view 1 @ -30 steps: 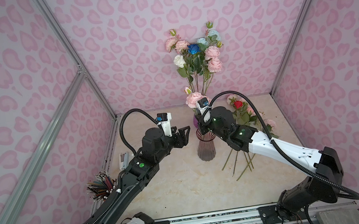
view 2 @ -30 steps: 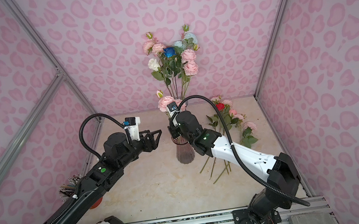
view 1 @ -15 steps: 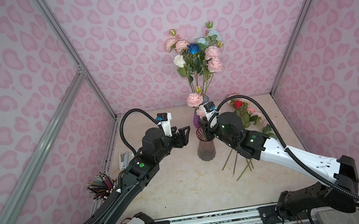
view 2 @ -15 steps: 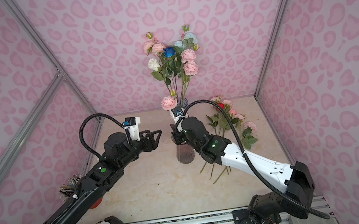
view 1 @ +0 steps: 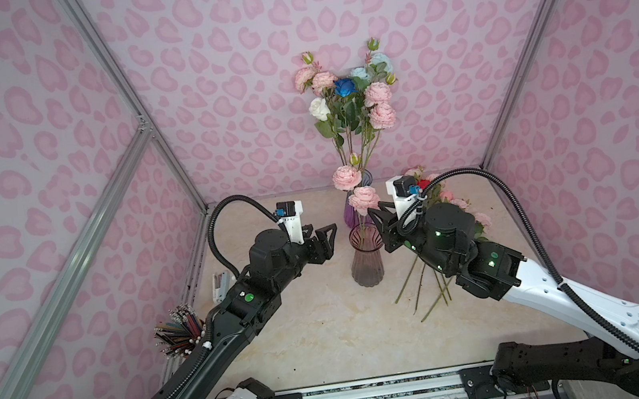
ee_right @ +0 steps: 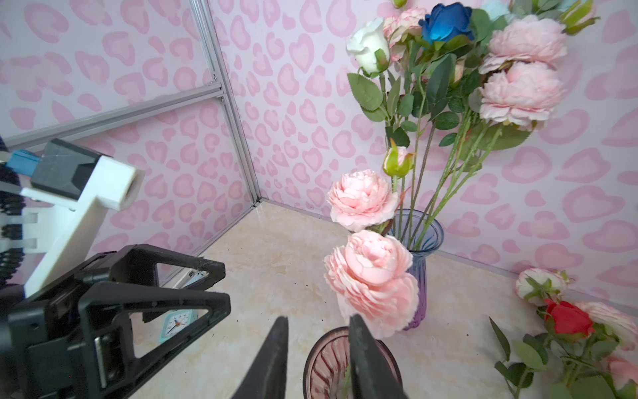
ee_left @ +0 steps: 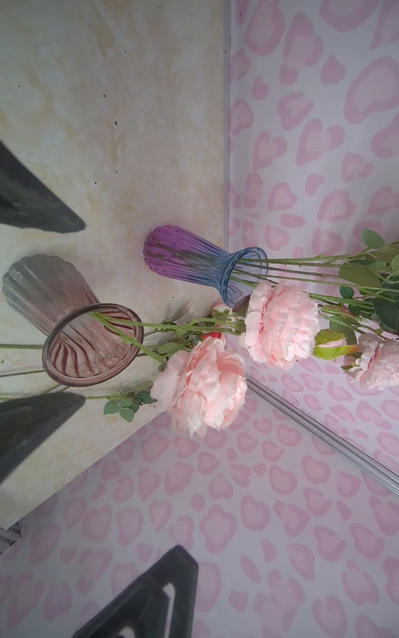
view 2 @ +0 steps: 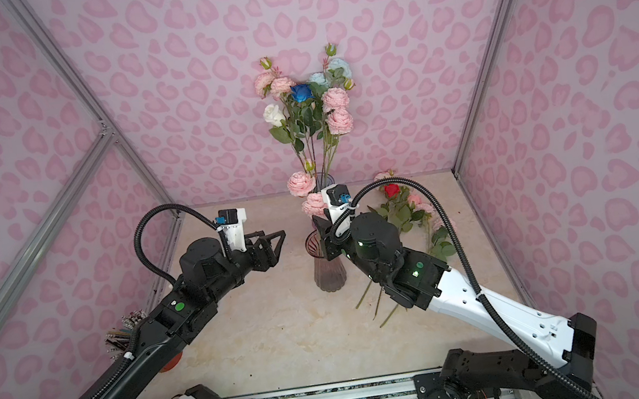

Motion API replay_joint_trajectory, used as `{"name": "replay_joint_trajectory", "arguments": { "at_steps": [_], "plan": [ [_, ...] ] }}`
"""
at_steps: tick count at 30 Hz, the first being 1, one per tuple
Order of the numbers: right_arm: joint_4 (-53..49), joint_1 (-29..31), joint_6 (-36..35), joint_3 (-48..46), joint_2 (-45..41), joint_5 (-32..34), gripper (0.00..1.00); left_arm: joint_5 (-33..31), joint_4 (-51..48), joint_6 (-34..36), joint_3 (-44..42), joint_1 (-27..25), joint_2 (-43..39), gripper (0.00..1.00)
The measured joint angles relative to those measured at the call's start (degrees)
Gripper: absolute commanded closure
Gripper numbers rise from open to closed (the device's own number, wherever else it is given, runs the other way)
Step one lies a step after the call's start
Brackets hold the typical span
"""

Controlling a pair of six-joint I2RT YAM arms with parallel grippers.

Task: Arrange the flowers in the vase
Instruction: 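Open the right gripper and draw it back toward the rose pile, then lower the right gripper to the pile and close on pink rose stems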

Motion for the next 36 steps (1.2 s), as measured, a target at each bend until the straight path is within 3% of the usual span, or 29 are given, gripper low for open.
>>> {"name": "replay_joint_trajectory", "arguments": {
  "at_steps": [6, 14, 20, 26, 31, 36],
  "plan": [
    [-2.03, -5.20, 2.86, -2.95, -6.67, 2.82, 0.65, -1.16, 1.07, 0.17, -2.45, -0.04, -3.10, 0.25],
    [-7.17, -28.00, 11.19, -10.51, -12.04, -0.92, 0.62, 0.46, 4.31, 0.26, -3.74, -0.24, -4.98, 0.26],
    [-11.08, -43.10, 17.59, -14.78, -5.16, -8.68, 0.62, 2.58, 5.95, -0.59, -3.74, -0.55, -5.64, 0.26],
    [-11.30, -47.45, 20.96, -16.87, 8.31, -17.66, 0.63, 2.73, 3.21, -2.45, -1.33, -0.52, -1.66, 0.28],
    [-10.78, -48.61, 22.32, -14.36, 21.07, -23.39, 0.67, -0.76, 0.37, -3.04, -1.01, -0.61, -0.96, 0.28],
    [-9.38, -48.57, 24.81, -16.83, 20.79, -23.71, 0.65, -3.15, -0.09, -3.08, -1.01, -0.52, -1.57, 0.28]
  ]
}}
